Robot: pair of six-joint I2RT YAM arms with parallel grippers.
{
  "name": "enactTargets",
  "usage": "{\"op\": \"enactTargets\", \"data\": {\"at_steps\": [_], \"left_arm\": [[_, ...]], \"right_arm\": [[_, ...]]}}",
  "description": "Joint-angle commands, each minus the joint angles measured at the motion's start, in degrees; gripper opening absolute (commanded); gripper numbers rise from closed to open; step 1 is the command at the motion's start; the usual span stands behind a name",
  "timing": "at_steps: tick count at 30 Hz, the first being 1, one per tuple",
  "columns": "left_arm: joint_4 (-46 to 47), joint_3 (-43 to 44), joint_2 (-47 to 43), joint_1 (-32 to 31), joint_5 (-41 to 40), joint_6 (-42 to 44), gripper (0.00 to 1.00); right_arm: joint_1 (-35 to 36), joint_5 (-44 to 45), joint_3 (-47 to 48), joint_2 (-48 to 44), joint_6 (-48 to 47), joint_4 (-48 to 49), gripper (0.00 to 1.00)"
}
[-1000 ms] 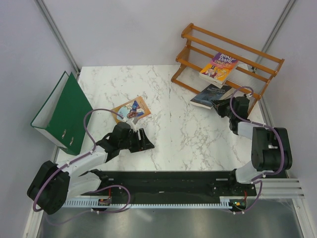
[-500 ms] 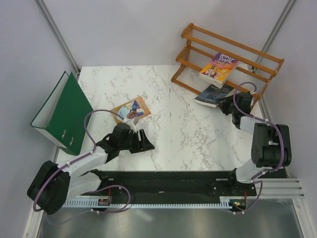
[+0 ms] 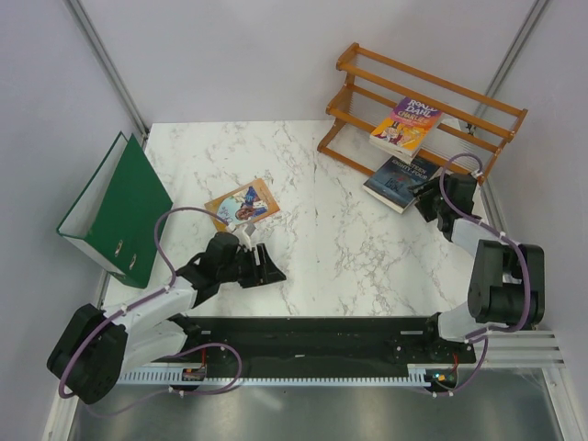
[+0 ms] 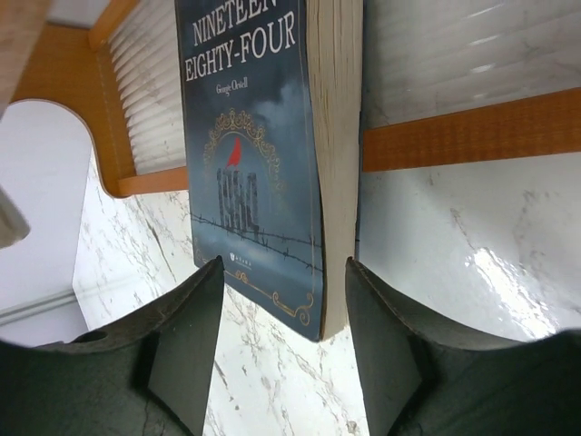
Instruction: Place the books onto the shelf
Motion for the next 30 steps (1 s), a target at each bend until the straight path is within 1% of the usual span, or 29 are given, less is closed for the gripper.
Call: {"op": "enactTargets", "data": {"at_steps": [1, 8, 12, 16, 20, 23, 26, 27, 29, 30], "left_arm": [[2.3, -0.3, -1.6, 0.2, 1.6, -0.9, 0.68], [2.7, -0.9, -1.8, 0.1, 2.1, -1.1, 0.68], [3.2, -1.1, -2.0, 0.1, 2.0, -1.3, 0.68], [3.4, -1.2, -1.7, 0.1, 2.0, -1.3, 0.68], [3.6, -1.4, -1.5, 0.1, 2.2, -1.4, 0.68], [3.9, -1.5, -1.5, 0.1, 2.1, -1.5, 0.68], [4.3, -1.6, -1.1, 0.1, 2.2, -1.6, 0.67], [4.5, -1.6, -0.8, 0.1, 2.2, -1.7, 0.68], [4.7, -1.6, -0.7, 0.1, 2.2, -1.7, 0.67], [4.8, -1.6, -0.6, 0.1, 2.3, -1.8, 0.67]], "right_arm": [[-0.7, 1.7, -2.5, -5.2, -2.6, -1.8, 0.64], [-0.7, -1.2, -6.4, -6.4, -2.0, -1.9, 0.64], [-0.7, -3.2, -10.1, -7.0, 0.1, 2.1, 0.59], [-0.6, -3.9, -13.1, -6.8, 1.3, 5.5, 0.59], [-0.7, -5.1, -14.1, -5.0, 2.5, 8.3, 0.59], [-0.5, -6.4, -15.1, -5.2, 3.6, 10.8, 0.54], [-0.4, -6.4, -15.9, -5.4, 3.5, 12.0, 0.39], [-0.5, -6.5, -16.1, -5.5, 3.4, 12.3, 0.25], [-0.2, -6.8, -16.2, -4.7, 3.5, 13.1, 0.14], [-0.2, -7.0, -16.3, -4.1, 3.7, 13.9, 0.12]]}}
